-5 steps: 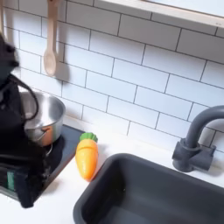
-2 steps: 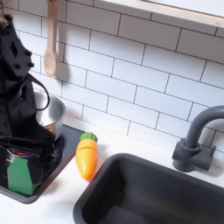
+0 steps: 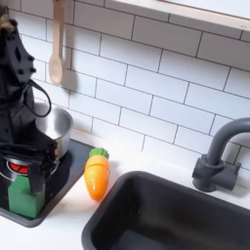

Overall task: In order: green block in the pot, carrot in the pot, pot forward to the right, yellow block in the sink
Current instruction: 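Put the green block in the pot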

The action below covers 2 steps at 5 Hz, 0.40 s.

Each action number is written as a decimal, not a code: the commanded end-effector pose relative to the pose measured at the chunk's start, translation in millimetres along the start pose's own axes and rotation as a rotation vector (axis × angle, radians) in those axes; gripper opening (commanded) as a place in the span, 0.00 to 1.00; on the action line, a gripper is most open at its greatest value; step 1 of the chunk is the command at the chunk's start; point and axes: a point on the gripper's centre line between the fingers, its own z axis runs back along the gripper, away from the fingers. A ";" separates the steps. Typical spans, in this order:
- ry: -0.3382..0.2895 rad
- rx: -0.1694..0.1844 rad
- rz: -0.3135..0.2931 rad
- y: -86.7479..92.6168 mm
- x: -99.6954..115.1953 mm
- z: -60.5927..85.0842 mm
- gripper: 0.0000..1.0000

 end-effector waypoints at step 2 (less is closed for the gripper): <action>-0.010 0.033 -0.006 8.6 11.4 -15.6 1.00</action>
